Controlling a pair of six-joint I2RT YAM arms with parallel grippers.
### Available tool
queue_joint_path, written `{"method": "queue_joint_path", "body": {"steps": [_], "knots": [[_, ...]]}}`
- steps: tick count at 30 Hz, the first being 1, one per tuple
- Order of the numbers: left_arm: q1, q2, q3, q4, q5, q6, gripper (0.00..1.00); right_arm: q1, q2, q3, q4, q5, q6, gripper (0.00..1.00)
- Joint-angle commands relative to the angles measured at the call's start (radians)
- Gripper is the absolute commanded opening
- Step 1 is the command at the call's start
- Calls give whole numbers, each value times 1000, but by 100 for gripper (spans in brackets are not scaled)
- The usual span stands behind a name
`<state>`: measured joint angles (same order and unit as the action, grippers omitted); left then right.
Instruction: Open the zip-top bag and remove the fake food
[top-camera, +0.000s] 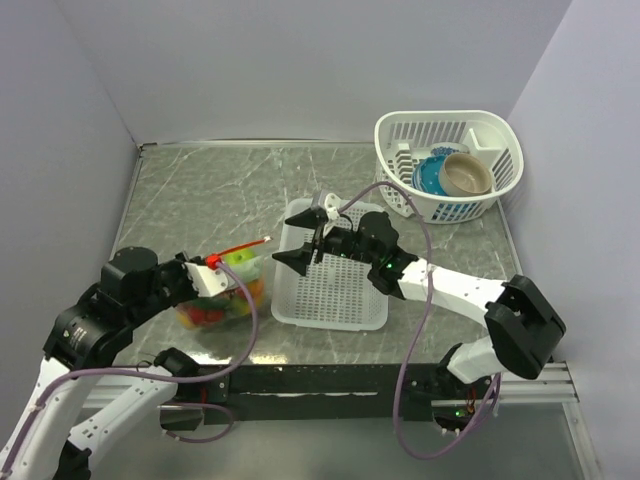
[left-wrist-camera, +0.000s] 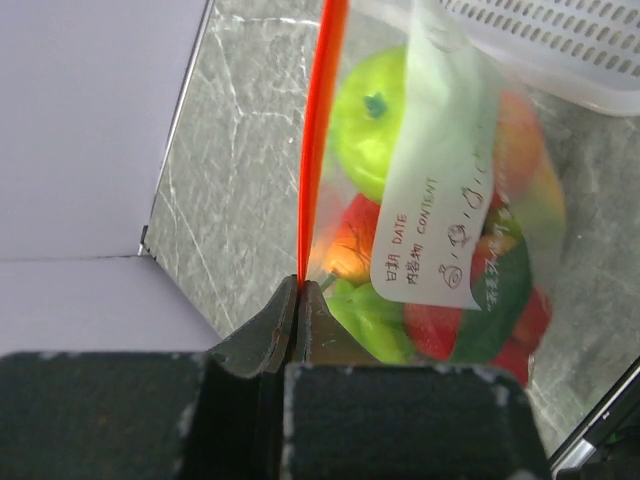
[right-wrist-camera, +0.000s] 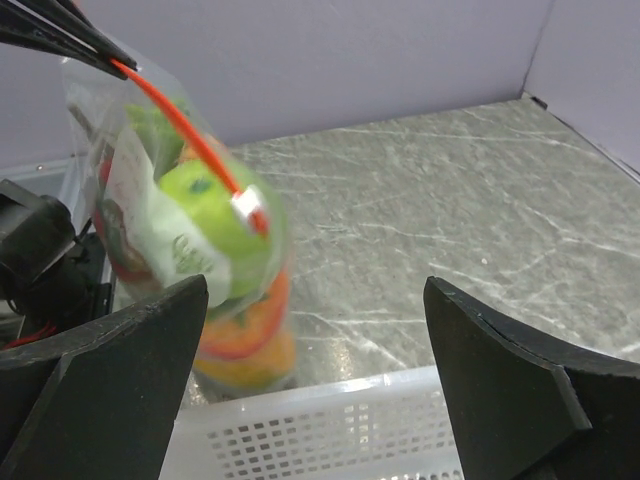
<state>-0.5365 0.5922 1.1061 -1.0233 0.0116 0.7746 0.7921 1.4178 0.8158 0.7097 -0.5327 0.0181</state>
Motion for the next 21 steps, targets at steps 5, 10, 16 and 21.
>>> {"method": "queue_joint_path", "body": {"steps": [5, 10, 16, 21], "knots": [[0, 47, 44, 31, 39, 25, 1, -8, 47, 72, 154, -171, 98, 94], [0, 63, 60, 38, 42, 20, 1, -8, 69, 60, 189, -254, 160, 84], [0, 75, 87, 23, 53, 5, 1, -17, 127, 66, 281, -296, 246, 75], [0, 78, 103, 5, 59, 2, 1, -25, 139, 76, 267, -243, 221, 77]]}}
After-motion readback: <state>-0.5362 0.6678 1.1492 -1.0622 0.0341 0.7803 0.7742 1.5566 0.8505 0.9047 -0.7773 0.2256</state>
